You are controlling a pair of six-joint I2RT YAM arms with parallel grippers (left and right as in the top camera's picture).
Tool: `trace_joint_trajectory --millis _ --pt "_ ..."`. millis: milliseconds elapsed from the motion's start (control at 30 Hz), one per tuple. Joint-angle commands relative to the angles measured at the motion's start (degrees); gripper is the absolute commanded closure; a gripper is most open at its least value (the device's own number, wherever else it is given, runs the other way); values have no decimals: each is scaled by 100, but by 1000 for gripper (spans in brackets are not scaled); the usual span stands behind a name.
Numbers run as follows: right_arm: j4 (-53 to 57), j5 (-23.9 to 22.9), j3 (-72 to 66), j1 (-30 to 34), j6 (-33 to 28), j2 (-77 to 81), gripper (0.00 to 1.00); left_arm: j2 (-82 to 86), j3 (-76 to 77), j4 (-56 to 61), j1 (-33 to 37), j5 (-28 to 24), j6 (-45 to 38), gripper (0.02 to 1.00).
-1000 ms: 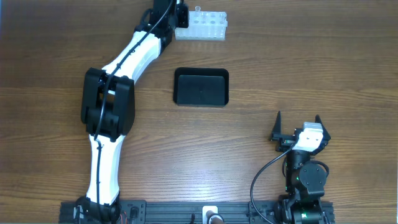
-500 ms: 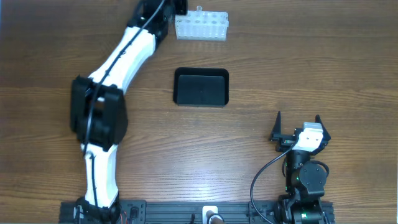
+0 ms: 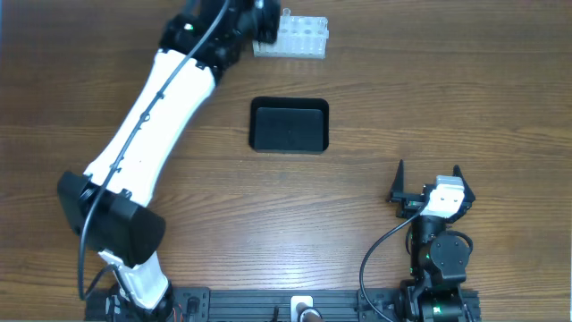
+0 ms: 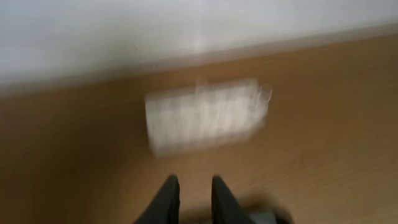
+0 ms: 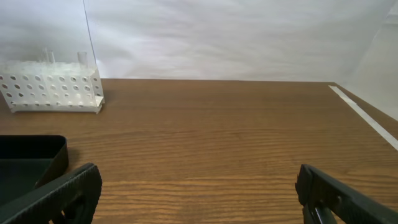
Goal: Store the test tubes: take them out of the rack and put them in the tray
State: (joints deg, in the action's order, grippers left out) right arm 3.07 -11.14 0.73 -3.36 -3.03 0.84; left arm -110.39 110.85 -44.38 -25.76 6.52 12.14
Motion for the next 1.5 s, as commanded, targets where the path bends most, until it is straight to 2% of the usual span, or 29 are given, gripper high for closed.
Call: trace_joint_trajectory --millis 33,367,600,900,1500 --pt "-2 -55 -46 37 20 -52 9 -490 -114 -568 -160 365 1270 956" --pt "-2 -55 -46 37 20 -52 7 -1298 -114 -1274 -365 275 1696 939" --pt "-2 -55 -46 37 20 -52 7 -1486 -114 -1644 -367 278 1707 941" --pt "-2 -55 -46 37 20 -52 9 -1696 -114 -1659 -376 280 1681 945" --pt "-2 -55 -46 37 20 -52 9 -2002 -116 -1626 -374 365 1683 879"
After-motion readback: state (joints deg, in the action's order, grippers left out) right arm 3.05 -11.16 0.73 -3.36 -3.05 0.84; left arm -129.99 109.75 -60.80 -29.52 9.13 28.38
